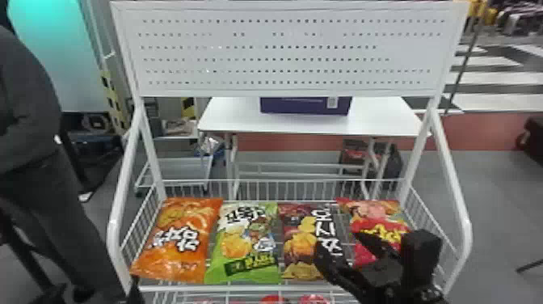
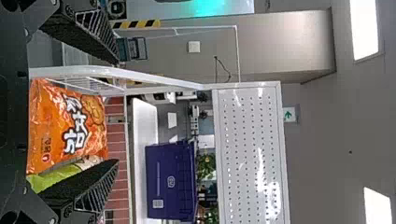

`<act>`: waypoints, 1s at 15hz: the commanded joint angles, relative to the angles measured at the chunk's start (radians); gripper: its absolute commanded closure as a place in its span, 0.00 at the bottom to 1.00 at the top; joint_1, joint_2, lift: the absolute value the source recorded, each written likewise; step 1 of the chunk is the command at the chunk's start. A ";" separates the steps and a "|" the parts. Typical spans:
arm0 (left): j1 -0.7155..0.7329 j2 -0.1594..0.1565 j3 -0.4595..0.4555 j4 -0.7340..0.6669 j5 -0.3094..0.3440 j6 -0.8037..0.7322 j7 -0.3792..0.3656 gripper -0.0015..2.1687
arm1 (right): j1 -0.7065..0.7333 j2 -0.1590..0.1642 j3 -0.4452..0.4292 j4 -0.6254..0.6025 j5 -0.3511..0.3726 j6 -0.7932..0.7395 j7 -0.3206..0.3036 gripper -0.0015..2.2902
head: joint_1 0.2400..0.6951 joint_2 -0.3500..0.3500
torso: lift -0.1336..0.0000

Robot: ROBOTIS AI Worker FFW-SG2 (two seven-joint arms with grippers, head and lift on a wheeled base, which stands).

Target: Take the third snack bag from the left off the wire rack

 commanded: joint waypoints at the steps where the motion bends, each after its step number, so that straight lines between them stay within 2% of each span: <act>1: 0.000 0.001 -0.001 0.000 -0.002 0.006 0.000 0.07 | -0.104 0.028 0.062 0.121 0.009 0.018 0.000 0.04 | 0.57 0.50 | 1.00; 4: 0.001 0.005 0.005 0.001 -0.001 0.009 0.000 0.07 | -0.191 0.055 0.100 0.255 0.028 0.025 -0.019 0.04 | 0.57 0.50 | 1.00; 7: 0.001 0.005 0.007 0.004 -0.001 0.009 0.002 0.07 | -0.259 0.058 0.120 0.321 0.036 0.068 -0.022 0.07 | 0.57 0.50 | 1.00; 8: 0.001 0.005 0.007 0.006 -0.001 0.009 0.000 0.07 | -0.271 0.058 0.123 0.328 0.036 0.080 -0.022 0.10 | 0.57 0.50 | 1.00; 10: 0.001 0.005 0.007 0.006 -0.001 0.012 0.000 0.07 | -0.291 0.058 0.123 0.330 0.036 0.175 -0.022 0.25 | 0.57 0.50 | 1.00; 11: 0.003 0.005 0.005 0.004 -0.001 0.009 0.000 0.07 | -0.292 0.058 0.122 0.331 0.034 0.196 -0.022 0.26 | 0.57 0.50 | 1.00; 12: 0.004 0.005 0.004 0.003 -0.001 0.009 0.002 0.07 | -0.295 0.058 0.119 0.331 0.032 0.230 -0.022 0.40 | 0.57 0.50 | 1.00; 13: 0.006 0.004 0.004 0.001 -0.002 0.009 0.000 0.07 | -0.295 0.058 0.109 0.331 0.019 0.264 -0.022 0.70 | 0.57 0.50 | 1.00; 14: 0.006 0.005 0.004 0.001 -0.002 0.009 0.002 0.07 | -0.286 0.057 0.097 0.330 0.012 0.264 -0.011 0.92 | 0.57 0.50 | 1.00; 15: 0.007 0.005 0.004 0.001 -0.002 0.009 0.002 0.07 | -0.279 0.054 0.093 0.324 0.011 0.261 0.001 0.94 | 0.57 0.50 | 1.00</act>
